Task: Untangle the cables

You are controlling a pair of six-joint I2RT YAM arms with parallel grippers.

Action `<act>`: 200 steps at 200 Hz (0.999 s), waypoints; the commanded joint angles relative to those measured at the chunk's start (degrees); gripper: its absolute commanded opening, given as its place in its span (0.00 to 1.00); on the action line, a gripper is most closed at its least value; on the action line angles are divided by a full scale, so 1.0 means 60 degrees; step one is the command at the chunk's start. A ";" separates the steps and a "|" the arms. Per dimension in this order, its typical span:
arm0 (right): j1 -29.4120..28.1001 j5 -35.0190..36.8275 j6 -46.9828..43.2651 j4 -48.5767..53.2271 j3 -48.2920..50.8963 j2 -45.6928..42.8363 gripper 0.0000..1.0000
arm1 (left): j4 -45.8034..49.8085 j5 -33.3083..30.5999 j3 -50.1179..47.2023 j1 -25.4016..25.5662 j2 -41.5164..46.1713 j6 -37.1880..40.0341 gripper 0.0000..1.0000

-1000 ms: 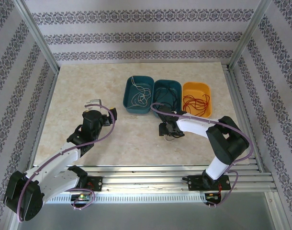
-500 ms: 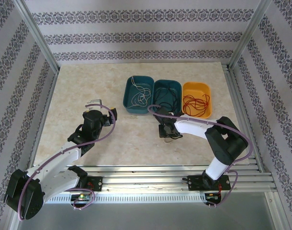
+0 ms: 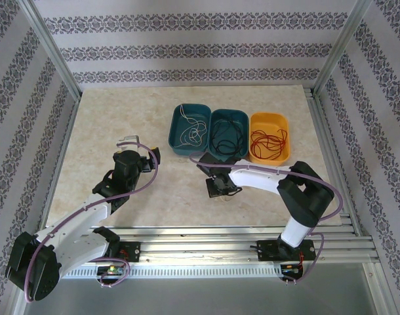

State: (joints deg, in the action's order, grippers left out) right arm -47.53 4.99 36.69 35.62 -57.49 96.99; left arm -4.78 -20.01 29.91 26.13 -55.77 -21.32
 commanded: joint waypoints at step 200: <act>0.0632 0.0125 -0.2881 -0.0715 -0.6912 -0.0837 0.00 | 0.0547 -0.0733 0.0019 -0.0109 0.1094 0.0315 0.99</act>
State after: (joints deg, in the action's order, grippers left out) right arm -45.19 4.25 23.03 32.53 -92.64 88.86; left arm -3.31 -22.83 29.91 26.13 -50.70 -20.78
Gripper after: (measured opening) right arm 0.048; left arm 0.993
